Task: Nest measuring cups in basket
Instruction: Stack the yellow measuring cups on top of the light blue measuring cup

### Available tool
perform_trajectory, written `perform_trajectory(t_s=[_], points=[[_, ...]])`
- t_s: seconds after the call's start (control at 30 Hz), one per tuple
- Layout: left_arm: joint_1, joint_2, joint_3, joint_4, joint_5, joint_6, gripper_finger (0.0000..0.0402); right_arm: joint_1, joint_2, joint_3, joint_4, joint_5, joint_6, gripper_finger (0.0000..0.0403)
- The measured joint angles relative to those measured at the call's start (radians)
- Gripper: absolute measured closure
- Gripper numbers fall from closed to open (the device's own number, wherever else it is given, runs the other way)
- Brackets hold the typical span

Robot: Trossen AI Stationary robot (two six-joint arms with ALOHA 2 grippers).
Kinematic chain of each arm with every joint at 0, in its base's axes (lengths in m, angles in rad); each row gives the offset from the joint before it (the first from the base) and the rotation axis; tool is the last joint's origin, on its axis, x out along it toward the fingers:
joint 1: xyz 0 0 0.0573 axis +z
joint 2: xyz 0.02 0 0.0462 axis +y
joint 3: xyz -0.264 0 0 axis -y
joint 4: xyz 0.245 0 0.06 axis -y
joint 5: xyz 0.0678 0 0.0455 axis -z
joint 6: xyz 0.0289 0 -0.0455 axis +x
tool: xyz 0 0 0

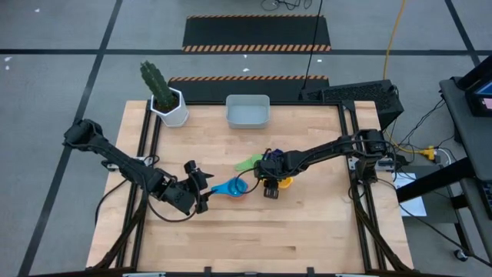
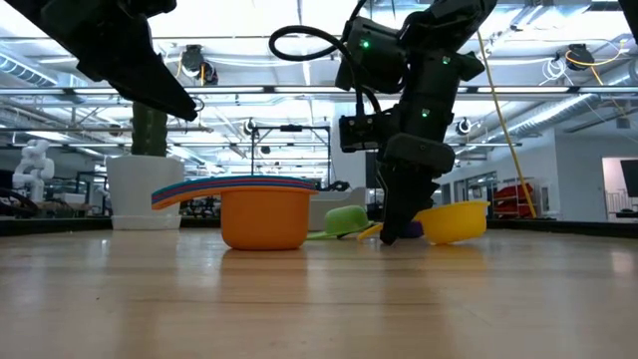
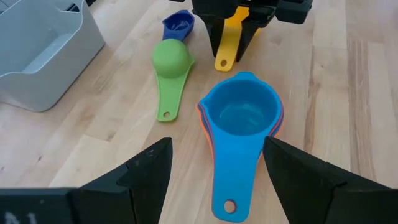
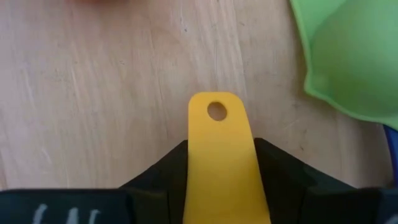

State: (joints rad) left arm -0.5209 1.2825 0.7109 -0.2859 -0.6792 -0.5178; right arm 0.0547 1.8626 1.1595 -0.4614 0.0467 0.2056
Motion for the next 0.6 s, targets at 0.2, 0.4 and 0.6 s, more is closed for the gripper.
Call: perform_trajectory(t_s=[0.2,0.4,0.6], points=[[0.000,0.000,0.000,0.000,0.000,0.000,0.0147,0.001,0.000,0.000,0.002,0.000,0.003,0.0260],[0.000,0.000,0.000,0.006,0.000,-0.001,0.0147,0.007,-0.017,0.000,0.023,-0.003,0.003,0.0260],[0.000,0.000,0.000,0.027,0.004,0.009,0.0147,0.019,-0.054,0.000,0.044,-0.010,0.022,0.0260]])
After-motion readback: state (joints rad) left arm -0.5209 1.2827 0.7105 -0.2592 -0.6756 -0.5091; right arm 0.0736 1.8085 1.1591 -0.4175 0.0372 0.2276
